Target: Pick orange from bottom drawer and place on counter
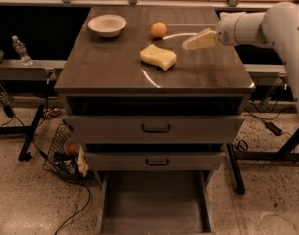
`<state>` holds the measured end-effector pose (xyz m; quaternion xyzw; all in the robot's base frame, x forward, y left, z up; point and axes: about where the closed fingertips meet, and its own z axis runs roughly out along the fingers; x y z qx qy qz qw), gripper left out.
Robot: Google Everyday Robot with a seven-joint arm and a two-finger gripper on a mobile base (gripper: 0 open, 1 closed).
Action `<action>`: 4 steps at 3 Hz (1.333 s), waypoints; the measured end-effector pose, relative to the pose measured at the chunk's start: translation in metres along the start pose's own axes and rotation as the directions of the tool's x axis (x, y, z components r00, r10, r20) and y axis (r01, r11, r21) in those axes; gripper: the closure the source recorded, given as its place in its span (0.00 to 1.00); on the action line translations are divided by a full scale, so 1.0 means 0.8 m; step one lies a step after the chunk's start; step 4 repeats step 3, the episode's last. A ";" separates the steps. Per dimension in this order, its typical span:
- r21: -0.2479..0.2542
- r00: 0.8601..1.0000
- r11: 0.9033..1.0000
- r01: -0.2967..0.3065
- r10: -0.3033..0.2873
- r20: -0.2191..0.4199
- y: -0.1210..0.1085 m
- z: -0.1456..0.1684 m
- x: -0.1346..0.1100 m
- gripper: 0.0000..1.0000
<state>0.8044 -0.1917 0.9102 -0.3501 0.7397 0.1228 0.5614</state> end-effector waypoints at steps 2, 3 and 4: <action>-0.020 0.987 0.995 0.100 -0.096 0.129 0.001 -0.107 -0.099 0.00; -0.020 0.987 0.995 0.100 -0.096 0.129 0.001 -0.107 -0.099 0.00; -0.020 0.987 0.995 0.100 -0.096 0.129 0.001 -0.107 -0.099 0.00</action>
Offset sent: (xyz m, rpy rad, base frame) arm -0.0922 -0.0362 0.1601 0.0251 -0.2146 0.1265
